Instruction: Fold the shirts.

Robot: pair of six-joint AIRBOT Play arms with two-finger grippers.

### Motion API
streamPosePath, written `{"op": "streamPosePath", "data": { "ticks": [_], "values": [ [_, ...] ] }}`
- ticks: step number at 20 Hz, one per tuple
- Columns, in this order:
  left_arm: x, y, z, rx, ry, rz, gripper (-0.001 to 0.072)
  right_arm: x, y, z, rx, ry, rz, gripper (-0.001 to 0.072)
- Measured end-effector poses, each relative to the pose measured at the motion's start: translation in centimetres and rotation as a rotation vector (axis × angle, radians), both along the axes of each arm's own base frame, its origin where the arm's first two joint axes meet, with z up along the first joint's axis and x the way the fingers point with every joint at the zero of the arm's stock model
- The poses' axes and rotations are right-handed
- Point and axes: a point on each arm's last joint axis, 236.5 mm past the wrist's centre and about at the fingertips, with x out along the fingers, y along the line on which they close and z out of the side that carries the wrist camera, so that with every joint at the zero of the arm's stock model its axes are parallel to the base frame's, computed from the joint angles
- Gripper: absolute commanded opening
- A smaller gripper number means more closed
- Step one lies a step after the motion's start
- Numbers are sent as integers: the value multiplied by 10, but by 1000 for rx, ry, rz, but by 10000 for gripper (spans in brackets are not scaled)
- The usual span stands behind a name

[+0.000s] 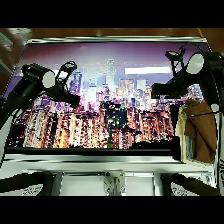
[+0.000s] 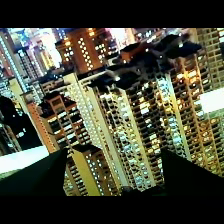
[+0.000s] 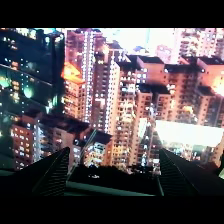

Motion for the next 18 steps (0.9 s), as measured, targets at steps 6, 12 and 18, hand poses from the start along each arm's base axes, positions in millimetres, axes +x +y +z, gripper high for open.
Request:
{"op": "streamPosePath", "data": {
  "ticks": [6, 12, 18],
  "values": [
    [0, 0, -2, 4, 5, 1, 698, -1, 6, -1, 6, 2, 11, 682],
    [0, 0, -2, 4, 6, 1, 698, -1, 6, 0, 7, 2, 12, 682],
    [0, 0, -2, 4, 6, 1, 698, -1, 6, 0, 8, 2, 12, 682]
  ]
}}
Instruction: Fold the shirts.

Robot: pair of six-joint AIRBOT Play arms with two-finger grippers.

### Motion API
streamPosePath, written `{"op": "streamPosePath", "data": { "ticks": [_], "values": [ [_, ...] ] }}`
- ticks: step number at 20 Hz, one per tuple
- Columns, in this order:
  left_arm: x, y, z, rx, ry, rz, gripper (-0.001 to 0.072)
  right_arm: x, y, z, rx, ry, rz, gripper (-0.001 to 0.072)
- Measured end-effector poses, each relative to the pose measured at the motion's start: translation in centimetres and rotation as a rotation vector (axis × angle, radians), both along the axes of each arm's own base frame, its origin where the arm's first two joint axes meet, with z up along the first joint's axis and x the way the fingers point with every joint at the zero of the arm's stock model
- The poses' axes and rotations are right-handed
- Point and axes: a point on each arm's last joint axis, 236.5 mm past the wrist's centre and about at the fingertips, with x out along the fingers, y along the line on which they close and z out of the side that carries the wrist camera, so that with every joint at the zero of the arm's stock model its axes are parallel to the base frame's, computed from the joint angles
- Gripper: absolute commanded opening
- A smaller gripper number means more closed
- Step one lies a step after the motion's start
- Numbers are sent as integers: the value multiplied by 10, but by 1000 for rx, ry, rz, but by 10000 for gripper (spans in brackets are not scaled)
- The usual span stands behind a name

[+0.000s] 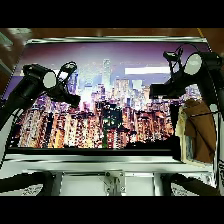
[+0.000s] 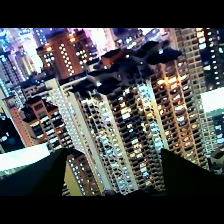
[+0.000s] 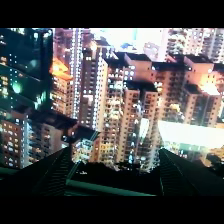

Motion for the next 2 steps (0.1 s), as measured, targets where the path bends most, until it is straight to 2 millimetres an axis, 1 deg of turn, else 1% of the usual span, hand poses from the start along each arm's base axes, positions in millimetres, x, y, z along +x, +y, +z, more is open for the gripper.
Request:
{"op": "streamPosePath", "data": {
  "ticks": [2],
  "values": [
    [0, 0, 0, 0, 0, 0, 698, 0, 0, 0, 0, 0, 0, 682]
  ]
}}
